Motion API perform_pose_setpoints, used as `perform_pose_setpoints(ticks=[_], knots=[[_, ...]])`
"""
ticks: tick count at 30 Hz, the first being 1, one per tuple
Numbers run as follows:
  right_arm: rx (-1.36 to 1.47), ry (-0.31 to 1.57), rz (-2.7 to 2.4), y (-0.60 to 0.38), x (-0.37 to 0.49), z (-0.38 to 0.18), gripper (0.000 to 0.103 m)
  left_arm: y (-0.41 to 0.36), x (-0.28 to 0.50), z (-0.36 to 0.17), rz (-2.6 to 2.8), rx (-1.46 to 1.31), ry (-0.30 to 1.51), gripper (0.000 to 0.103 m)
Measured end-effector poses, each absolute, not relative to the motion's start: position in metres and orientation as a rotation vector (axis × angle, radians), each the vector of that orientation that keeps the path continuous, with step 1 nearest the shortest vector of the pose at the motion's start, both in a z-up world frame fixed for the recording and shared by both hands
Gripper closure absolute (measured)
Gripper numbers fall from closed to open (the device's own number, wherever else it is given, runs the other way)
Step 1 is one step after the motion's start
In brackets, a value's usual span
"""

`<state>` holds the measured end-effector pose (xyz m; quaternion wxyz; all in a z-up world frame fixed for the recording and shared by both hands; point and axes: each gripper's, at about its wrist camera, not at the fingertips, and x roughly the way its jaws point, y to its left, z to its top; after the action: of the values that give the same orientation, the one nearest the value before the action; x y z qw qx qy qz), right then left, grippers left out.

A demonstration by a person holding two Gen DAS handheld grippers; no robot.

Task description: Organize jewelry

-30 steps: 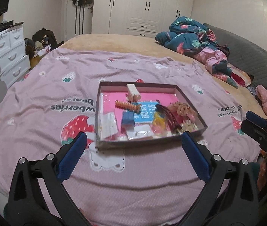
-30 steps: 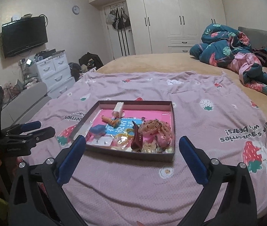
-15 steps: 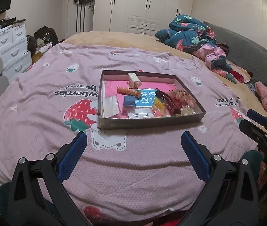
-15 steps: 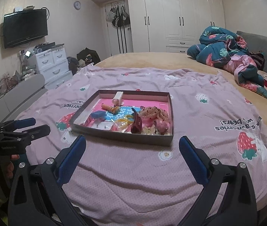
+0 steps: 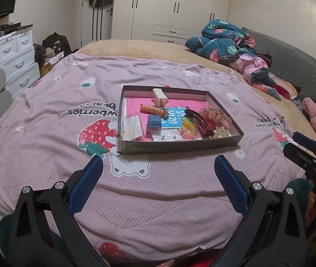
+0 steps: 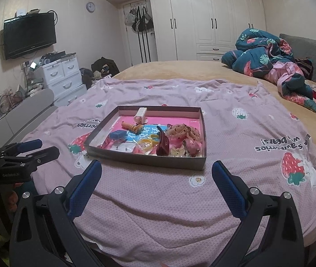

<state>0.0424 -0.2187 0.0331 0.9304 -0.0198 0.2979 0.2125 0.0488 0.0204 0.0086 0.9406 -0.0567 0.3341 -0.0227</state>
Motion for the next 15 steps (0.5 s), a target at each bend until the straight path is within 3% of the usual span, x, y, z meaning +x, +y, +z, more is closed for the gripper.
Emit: perform_pose_setpoints(ticks=[15], knots=[[-0.03, 0.624, 0.436, -0.2194, 0.0443, 0.0297, 0.004, 0.022, 0.0498, 0.012, -0.021, -0.107, 0.686, 0.009]])
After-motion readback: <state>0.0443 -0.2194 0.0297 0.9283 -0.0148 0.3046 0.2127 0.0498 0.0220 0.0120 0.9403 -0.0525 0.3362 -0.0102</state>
